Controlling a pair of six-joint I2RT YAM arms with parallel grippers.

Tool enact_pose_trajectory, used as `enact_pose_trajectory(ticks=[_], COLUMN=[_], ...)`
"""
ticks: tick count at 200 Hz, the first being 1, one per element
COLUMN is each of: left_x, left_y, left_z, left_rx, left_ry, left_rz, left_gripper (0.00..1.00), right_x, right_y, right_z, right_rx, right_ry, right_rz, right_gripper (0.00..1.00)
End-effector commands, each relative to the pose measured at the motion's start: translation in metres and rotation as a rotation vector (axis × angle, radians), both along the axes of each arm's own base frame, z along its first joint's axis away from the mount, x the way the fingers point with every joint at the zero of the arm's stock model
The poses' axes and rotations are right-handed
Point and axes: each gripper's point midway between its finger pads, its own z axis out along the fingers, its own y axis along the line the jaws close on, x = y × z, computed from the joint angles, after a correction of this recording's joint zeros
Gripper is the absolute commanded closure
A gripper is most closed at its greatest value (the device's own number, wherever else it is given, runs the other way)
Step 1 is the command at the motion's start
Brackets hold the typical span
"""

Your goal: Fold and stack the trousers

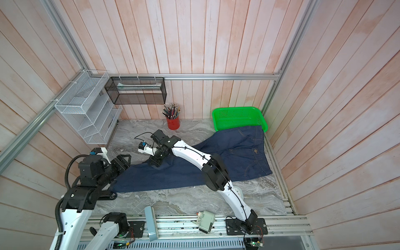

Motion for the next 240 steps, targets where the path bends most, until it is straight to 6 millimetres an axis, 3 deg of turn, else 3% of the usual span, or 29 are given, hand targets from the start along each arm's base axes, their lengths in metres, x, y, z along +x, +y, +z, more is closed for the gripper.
enact_pose_trajectory(ticks=[1,55,108,133,174,240], left_x=[0.000,0.002,0.012,0.023,0.030,0.018], left_y=[-0.020,-0.031,-0.045,-0.057,-0.062,-0.096], left_z=[0.001,-0.027,-0.072,-0.060,-0.027,-0.046], left_rx=[-0.077,-0.170,-0.081,-0.030,0.307,0.531], left_ry=[-0.059,-0.041,0.019,-0.076,-0.194,-0.265], left_rz=[-0.093,-0.118,-0.255,-0.346,-0.514,-0.894], left_gripper=[0.21,0.20,0.26,0.28,0.23,0.21], right_x=[-0.019,-0.014,-0.024,-0.024,-0.030,-0.030], right_y=[-0.018,-0.048,-0.064,-0.076,-0.103,-0.123], right_z=[-0.006,0.010,0.006,0.000,-0.016,-0.008], right_rx=[-0.001,0.108,0.106,0.077,0.034,0.048], right_ry=[0.162,0.254,0.296,0.285,0.308,0.222], right_rz=[0.038,-0.005,0.031,0.041,0.081,0.073], right_gripper=[1.00,1.00,1.00,1.00,1.00,1.00])
